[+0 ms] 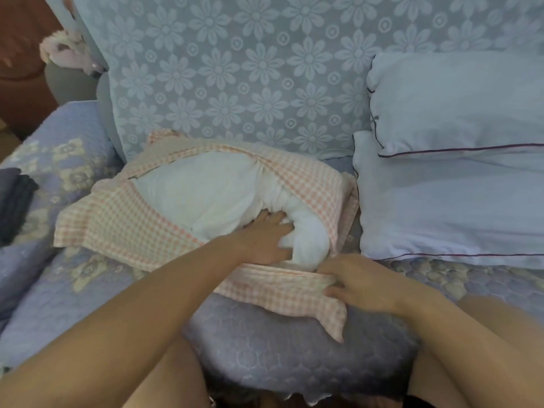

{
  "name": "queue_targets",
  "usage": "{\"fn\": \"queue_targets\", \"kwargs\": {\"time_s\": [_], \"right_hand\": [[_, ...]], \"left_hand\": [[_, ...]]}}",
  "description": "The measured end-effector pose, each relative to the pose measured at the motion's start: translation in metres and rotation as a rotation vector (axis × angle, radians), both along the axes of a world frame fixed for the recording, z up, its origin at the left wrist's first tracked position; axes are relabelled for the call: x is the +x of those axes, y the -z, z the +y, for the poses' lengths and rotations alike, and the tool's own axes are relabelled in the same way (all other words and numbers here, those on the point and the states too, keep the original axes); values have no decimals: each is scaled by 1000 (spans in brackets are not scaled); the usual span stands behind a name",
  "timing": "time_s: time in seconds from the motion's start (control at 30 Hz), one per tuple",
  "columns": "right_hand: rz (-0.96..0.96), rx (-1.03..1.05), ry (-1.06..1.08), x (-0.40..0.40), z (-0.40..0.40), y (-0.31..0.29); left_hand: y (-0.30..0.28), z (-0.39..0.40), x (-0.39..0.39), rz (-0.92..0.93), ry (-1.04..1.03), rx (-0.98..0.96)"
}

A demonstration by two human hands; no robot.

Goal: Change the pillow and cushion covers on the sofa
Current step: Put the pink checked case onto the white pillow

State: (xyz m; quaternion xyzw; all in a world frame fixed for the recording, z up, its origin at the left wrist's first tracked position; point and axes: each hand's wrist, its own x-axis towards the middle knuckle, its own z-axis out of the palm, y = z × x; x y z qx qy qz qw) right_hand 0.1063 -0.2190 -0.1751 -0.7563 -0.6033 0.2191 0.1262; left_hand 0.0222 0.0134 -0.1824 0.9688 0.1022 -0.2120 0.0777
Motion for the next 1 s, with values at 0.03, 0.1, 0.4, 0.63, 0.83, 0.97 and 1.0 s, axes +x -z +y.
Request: {"fn": "queue_targets", "kwargs": {"time_s": [0.03,0.1,0.4,0.63,0.83,0.97,1.0], "right_hand": [[-17,-42,-13,3,-2,5],[-64,-57,-76,0,1,14],[56,-207,-14,-2,4,14],[-50,-282,6,-4,20,19],[5,-401,-26,-6,7,24],[-39,-322,-66,-11,-1,22],[-73,-302,-95,-16,-2,23]], "left_hand": [[-3,0,-7,-48,-39,-104],[-15,-1,-15,-202,-90,-246],[14,-33,-50,-711,296,144],[-4,-32,-50,-689,181,355],[4,-10,-5,-375,892,482],[35,-1,8,-255,832,718],[29,7,16,-207,703,822]]}}
